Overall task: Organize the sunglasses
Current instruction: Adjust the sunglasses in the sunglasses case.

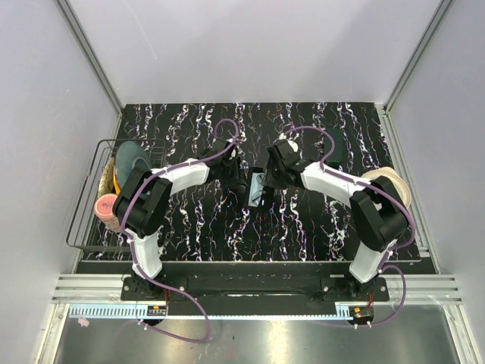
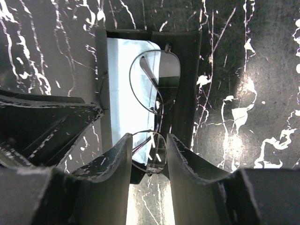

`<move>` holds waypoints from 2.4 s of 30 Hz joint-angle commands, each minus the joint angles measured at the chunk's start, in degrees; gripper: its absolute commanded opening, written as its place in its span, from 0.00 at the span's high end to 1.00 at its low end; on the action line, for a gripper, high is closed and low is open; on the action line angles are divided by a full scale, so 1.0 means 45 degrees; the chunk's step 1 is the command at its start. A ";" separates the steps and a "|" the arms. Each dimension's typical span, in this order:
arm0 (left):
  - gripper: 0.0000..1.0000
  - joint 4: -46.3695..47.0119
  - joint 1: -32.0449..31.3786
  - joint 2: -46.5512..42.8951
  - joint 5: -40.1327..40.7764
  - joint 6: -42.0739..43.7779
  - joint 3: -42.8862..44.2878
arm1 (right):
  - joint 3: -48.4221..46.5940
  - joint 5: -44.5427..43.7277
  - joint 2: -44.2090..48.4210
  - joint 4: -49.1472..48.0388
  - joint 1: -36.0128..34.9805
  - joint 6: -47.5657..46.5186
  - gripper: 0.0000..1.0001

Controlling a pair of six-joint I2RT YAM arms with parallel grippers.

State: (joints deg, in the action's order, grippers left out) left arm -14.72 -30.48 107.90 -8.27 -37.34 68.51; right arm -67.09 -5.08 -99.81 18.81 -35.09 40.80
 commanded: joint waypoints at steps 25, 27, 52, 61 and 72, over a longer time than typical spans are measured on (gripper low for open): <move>0.55 0.0595 0.0113 0.0241 -0.0798 0.0212 0.0596 | -0.1048 -0.0883 -0.1648 0.0391 -0.0151 -0.0023 0.60; 0.55 0.0595 0.0113 0.0222 -0.0799 0.0212 0.0577 | -0.1068 -0.0785 -0.1726 0.0352 -0.0151 -0.0023 0.62; 0.59 0.0498 0.0133 0.0554 -0.1091 0.0291 0.0830 | -0.1087 -0.0023 -0.1473 -0.0488 -0.0268 0.0153 0.79; 0.61 0.0478 0.0133 0.0632 -0.1053 0.0251 0.0889 | -0.0951 -0.0296 -0.1043 -0.0372 -0.0327 0.0368 0.83; 0.61 0.0459 0.0133 0.0847 -0.1130 0.0173 0.1006 | -0.0404 0.0367 -0.0847 -0.1113 -0.0386 0.0622 0.87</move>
State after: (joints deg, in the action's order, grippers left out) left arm -13.72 -30.04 110.45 -12.91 -36.95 71.18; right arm -69.08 -4.89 -105.62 16.99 -36.12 42.35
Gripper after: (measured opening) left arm 0.394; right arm 0.206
